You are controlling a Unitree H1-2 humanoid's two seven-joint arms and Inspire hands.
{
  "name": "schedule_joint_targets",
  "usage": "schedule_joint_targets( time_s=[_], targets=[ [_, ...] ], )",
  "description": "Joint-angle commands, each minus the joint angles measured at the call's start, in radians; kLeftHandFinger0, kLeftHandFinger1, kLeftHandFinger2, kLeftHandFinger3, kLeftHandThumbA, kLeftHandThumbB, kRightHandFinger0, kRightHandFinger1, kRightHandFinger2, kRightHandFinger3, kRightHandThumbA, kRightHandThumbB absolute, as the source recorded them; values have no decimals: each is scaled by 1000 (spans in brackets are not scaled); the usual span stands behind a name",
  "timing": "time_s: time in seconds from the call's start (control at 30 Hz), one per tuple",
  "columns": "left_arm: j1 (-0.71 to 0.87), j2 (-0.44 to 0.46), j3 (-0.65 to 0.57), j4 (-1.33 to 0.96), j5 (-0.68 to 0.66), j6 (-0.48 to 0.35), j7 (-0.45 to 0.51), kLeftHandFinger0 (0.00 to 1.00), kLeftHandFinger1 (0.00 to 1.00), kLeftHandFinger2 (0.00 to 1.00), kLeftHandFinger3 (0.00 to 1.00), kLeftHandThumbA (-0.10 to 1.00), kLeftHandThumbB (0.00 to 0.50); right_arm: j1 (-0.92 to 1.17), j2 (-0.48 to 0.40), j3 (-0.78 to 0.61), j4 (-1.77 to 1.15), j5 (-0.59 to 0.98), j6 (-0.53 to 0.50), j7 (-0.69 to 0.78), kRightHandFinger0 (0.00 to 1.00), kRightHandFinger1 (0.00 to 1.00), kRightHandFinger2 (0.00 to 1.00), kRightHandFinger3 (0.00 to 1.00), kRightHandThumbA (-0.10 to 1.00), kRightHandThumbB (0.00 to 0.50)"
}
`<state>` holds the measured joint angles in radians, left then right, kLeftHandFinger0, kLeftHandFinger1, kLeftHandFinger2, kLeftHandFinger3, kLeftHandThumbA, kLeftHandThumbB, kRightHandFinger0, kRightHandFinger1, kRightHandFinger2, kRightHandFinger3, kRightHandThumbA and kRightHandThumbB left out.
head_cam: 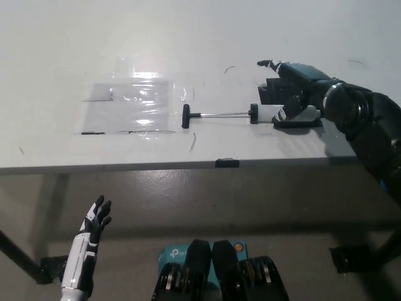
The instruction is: The robot uses right hand to pick up a small white air pumper and uses its left hand to compress it, and then puts it on the desk
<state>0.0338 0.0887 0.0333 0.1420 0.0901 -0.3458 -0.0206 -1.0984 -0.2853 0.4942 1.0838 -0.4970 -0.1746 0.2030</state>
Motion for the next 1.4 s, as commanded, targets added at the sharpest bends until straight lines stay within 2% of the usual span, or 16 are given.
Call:
schedule_joint_targets(
  time_s=[0.0,0.07,0.2,0.37,0.67,0.8,0.93,1.23,1.3,1.33,1.37],
  targets=[
    [20,-7,4,-32,10,-4,24,1000,1000,1000,1000,1000,148,-78,3,2,14,-18,-12,8,1000,1000,1000,1000,982,413],
    [11,-12,8,-32,-7,1,21,1000,1000,1000,1000,1000,141,-95,7,1,40,-16,-21,5,1000,1000,1000,1000,969,404],
    [1,-10,13,-32,17,4,28,1000,1000,1000,1000,1000,120,-119,12,10,72,-29,-2,9,1000,1000,1000,1000,998,423],
    [-9,-14,18,-20,4,-6,25,1000,1000,1000,1000,1000,130,-135,21,9,120,-27,1,0,1000,1000,1000,1000,965,419],
    [-6,-12,19,-23,5,1,20,1000,1000,1000,1000,1000,125,-155,42,27,161,-42,13,11,1000,1000,1000,1000,985,429],
    [-4,-9,22,-33,4,4,20,1000,1000,1000,1000,1000,134,-188,57,56,189,-62,21,63,1000,1000,1000,1000,1000,423],
    [-5,-5,19,-31,28,1,27,1000,1000,1000,1000,1000,114,-209,64,73,199,-66,45,114,1000,1000,1000,1000,1000,427],
    [-6,-6,20,-32,19,-3,21,1000,1000,1000,1000,1000,99,-216,70,85,217,-69,61,183,1000,1000,1000,1000,1000,476],
    [-6,-4,20,-31,22,-5,21,1000,1000,1000,1000,1000,93,-217,69,89,225,-72,57,204,1000,1000,969,820,1000,461],
    [-6,-5,20,-30,21,-5,21,1000,1000,1000,1000,1000,92,-218,69,90,227,-71,56,212,967,966,893,841,1000,442],
    [-6,-5,20,-30,20,-6,21,1000,1000,1000,1000,1000,90,-219,69,90,232,-70,53,226,938,948,914,895,1000,442]
  ],
)
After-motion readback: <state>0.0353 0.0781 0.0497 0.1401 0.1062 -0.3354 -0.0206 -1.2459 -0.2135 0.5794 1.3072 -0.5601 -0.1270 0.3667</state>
